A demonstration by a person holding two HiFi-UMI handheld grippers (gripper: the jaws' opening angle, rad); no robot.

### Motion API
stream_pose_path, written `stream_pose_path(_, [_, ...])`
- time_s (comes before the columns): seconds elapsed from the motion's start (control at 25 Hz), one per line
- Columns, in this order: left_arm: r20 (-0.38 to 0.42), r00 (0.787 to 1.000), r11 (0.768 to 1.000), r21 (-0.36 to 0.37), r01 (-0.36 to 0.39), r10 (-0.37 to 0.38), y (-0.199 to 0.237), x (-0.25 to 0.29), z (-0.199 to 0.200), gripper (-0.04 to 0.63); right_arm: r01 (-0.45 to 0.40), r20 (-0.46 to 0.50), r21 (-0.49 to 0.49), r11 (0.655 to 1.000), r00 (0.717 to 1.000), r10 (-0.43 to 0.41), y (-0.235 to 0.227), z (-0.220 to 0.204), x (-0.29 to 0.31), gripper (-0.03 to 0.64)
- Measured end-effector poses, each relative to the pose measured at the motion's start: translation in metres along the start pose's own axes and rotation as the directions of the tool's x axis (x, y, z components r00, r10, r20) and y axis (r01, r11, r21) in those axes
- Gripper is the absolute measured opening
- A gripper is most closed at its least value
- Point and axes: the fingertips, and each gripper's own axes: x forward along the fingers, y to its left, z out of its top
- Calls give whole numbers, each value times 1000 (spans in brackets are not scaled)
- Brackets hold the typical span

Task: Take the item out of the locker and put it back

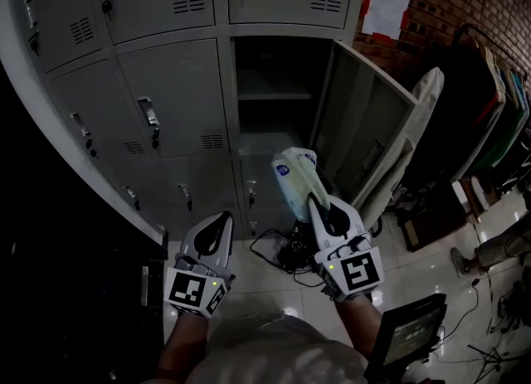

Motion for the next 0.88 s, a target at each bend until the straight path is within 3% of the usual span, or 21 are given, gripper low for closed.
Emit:
stream_pose_path(0.4, [41,999,1000,-3,-2,2,8,5,9,4,2,-16,-2,1000,1000,-2,0,-3,9,8])
stream_pose_path(0.88, [22,1000,1000,1,-18,18,12,2,6,3,8,-18,0,1000,1000,-8,2,-4,8,8])
